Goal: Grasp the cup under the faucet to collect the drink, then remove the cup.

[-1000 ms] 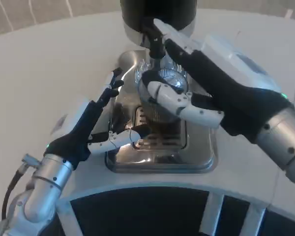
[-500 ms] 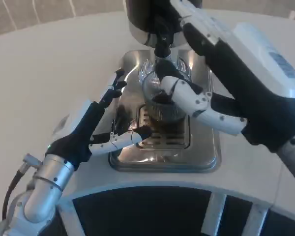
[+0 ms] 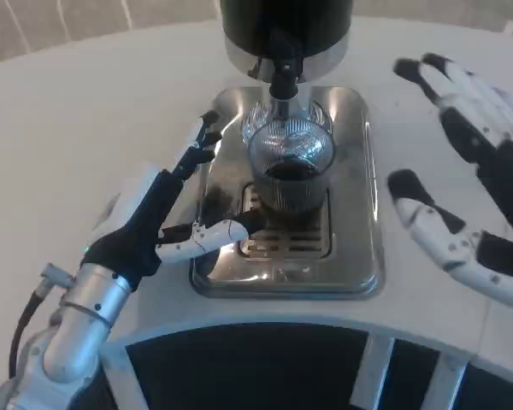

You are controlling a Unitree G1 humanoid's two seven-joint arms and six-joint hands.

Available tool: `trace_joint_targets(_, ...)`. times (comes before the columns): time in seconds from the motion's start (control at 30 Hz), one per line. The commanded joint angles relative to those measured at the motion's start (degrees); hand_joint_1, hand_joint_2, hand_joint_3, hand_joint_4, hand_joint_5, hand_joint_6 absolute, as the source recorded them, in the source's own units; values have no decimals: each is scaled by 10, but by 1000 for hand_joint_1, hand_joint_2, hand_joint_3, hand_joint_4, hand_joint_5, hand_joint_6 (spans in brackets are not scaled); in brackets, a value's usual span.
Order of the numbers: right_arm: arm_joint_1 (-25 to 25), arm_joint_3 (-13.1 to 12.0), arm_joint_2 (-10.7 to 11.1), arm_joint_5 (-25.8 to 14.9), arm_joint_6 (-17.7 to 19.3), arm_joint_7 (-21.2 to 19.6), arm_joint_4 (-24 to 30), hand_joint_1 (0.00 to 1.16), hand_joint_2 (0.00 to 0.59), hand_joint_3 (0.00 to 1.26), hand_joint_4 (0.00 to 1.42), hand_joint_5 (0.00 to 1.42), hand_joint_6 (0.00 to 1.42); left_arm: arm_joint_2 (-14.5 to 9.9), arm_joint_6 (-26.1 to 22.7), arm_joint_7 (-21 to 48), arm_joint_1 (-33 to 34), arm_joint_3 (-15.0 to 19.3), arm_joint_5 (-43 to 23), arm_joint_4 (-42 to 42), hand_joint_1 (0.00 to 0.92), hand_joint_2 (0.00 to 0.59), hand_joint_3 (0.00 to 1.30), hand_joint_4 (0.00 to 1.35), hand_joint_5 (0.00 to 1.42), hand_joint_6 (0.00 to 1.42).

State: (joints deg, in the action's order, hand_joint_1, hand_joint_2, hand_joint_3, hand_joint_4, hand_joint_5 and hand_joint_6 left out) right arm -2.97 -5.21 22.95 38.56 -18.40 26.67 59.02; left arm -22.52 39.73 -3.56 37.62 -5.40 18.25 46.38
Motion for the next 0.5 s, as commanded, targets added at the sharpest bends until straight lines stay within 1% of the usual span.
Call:
trace_joint_targets(0.03, 46, -72, -24, -11, 50, 35, 10, 279, 525, 62, 0, 0, 0, 2, 4, 14, 6, 3, -13, 10, 308, 44, 0, 23, 150, 150)
trace_joint_targets(0.1, 61, -96, -37, -14, 62, 50, 10, 281, 525, 63, 0, 0, 0, 4, 5, 19, 9, 5, -19, 14, 308, 44, 0, 23, 150, 150)
trace_joint_targets(0.2, 81, -114, -58, -11, 73, 71, 10, 283, 525, 59, 0, 0, 0, 7, 4, 26, 14, 6, -27, 20, 308, 44, 0, 23, 151, 167)
trace_joint_targets(0.33, 118, -118, -87, 10, 90, 95, 10, 286, 525, 56, 0, 0, 0, 13, 5, 37, 28, 3, -33, 37, 311, 43, 0, 23, 155, 173)
trace_joint_targets(0.5, 144, -122, -120, 27, 113, 123, 10, 289, 525, 55, 0, 0, 0, 25, 6, 40, 45, 0, -32, 59, 319, 47, 0, 23, 159, 176)
